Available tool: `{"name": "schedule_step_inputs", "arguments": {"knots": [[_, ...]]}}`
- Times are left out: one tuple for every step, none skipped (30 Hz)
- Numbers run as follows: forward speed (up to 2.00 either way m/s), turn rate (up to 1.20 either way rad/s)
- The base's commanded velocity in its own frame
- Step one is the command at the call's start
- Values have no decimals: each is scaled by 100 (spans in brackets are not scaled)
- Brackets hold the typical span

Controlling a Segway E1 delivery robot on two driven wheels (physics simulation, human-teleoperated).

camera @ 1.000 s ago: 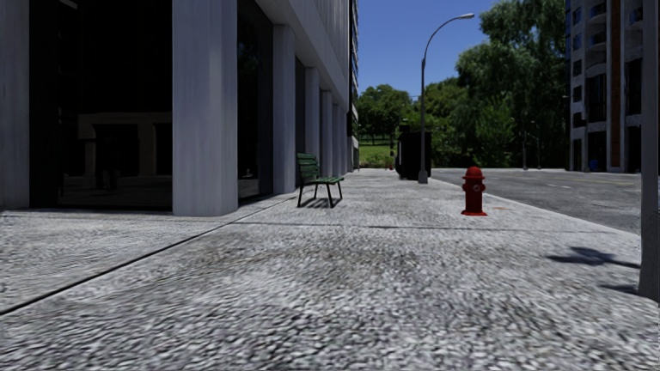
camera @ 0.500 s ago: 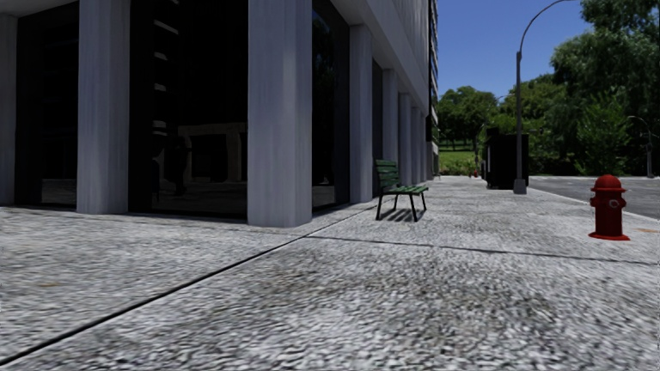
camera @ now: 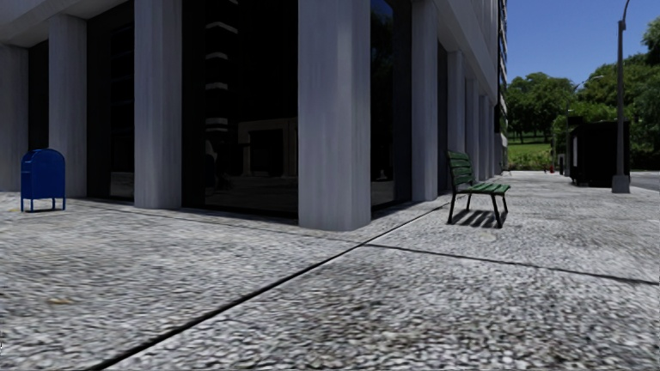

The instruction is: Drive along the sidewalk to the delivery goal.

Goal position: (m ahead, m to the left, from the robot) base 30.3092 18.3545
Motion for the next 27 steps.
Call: {"name": "schedule_step_inputs", "arguments": {"knots": [[148,68],[150,68],[150,68],[152,68],[153,66],[153,65],[154,64],[154,64],[155,64],[156,64],[157,64],[157,64],[157,64],[158,64],[158,64],[158,64],[158,64],[158,64],[158,64],[158,64],[159,64],[159,64],[159,64],[159,64],[159,64],[159,64],[159,64]]}}
